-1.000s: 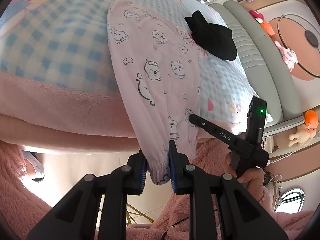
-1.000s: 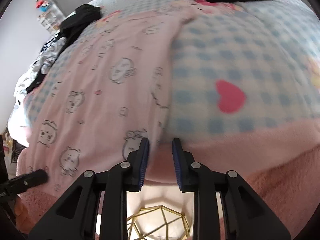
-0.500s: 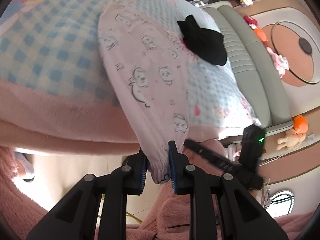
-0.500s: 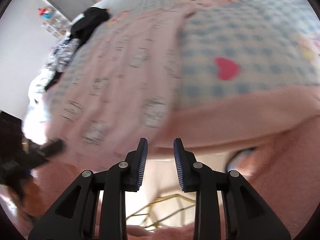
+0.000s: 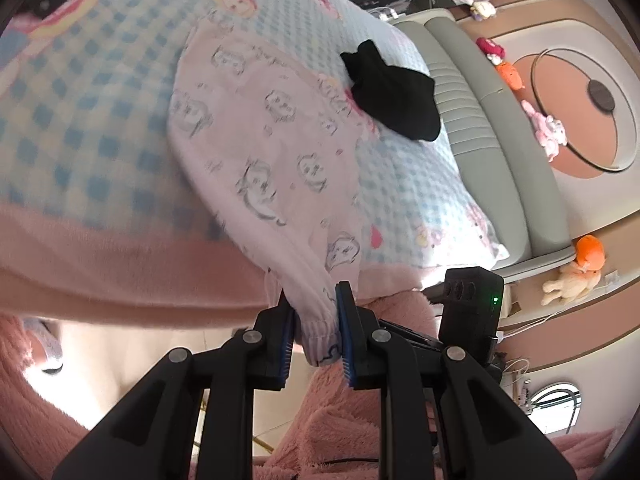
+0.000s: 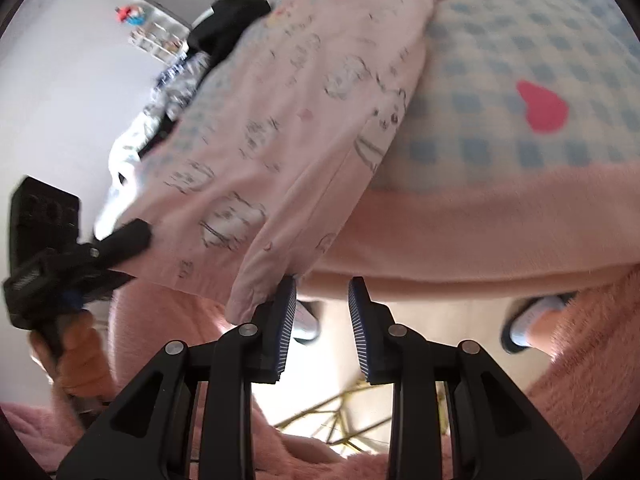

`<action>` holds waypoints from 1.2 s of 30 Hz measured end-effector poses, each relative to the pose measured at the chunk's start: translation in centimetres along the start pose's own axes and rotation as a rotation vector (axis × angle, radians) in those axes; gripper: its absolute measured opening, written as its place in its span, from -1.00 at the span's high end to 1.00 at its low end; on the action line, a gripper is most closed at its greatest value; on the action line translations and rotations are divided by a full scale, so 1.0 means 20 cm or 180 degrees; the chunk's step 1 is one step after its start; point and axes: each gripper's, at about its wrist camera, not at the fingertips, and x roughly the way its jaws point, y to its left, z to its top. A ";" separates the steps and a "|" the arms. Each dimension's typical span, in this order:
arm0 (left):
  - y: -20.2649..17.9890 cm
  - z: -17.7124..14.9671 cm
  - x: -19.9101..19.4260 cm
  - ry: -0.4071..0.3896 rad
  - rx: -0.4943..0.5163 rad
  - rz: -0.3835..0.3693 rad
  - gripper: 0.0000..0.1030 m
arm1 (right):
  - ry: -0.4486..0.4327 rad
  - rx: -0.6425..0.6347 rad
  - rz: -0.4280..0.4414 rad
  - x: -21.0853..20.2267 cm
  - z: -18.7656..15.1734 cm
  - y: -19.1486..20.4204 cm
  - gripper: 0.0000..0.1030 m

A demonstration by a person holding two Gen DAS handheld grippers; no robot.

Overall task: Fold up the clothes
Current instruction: 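Lift the cuff and fold it over toward the waistband with both grippers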

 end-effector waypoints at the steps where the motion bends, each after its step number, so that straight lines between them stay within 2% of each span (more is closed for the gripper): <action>1: -0.01 0.04 0.00 -0.0020 0.0011 -0.0009 0.61 | -0.0047 0.0013 0.0032 -0.01 0.02 0.01 0.45; 4: -0.06 0.20 0.01 -0.0114 0.0017 -0.0045 0.61 | -0.0246 0.0046 0.0096 -0.02 0.18 0.05 0.45; 7: -0.07 0.37 0.06 -0.0228 -0.0059 0.0026 0.61 | -0.0461 -0.0087 -0.0094 -0.11 0.27 0.11 0.45; 9: -0.03 0.46 0.13 -0.0208 -0.0174 0.0071 0.61 | -0.0541 -0.0263 -0.0203 -0.18 0.29 0.13 0.42; 10: 0.00 0.49 0.18 -0.0181 -0.0233 0.0120 0.61 | -0.0478 -0.0334 -0.0238 -0.19 0.28 0.13 0.35; 12: 0.06 0.55 0.27 -0.0131 -0.0350 0.0222 0.61 | -0.0338 -0.0475 -0.0307 -0.20 0.26 0.13 0.33; 14: 0.12 0.56 0.33 -0.0103 -0.0481 0.0318 0.61 | -0.0023 -0.0491 -0.0233 -0.13 0.21 0.11 0.33; 17: 0.19 0.55 0.37 -0.0116 -0.0662 0.0268 0.59 | 0.0347 -0.0529 -0.0195 -0.01 0.13 0.11 0.33; 21: 0.20 0.50 0.36 -0.0134 -0.0677 0.0225 0.46 | 0.0413 -0.0668 -0.0023 0.14 0.12 0.19 0.33; 25: 0.17 0.46 0.30 -0.0185 -0.0576 0.0217 0.30 | 0.0206 -0.0589 -0.0185 0.18 0.22 0.22 0.34; 27: 0.16 0.45 0.25 -0.0248 -0.0478 0.0230 0.30 | -0.0004 -0.0530 -0.0091 0.11 0.26 0.24 0.33; 31: 0.16 0.45 0.17 -0.0326 -0.0294 0.0358 0.30 | -0.0408 -0.0520 -0.0137 -0.03 0.34 0.24 0.33; 36: 0.17 0.43 0.20 -0.0257 -0.0132 0.0671 0.30 | -0.0690 -0.0228 -0.0370 -0.11 0.37 0.12 0.33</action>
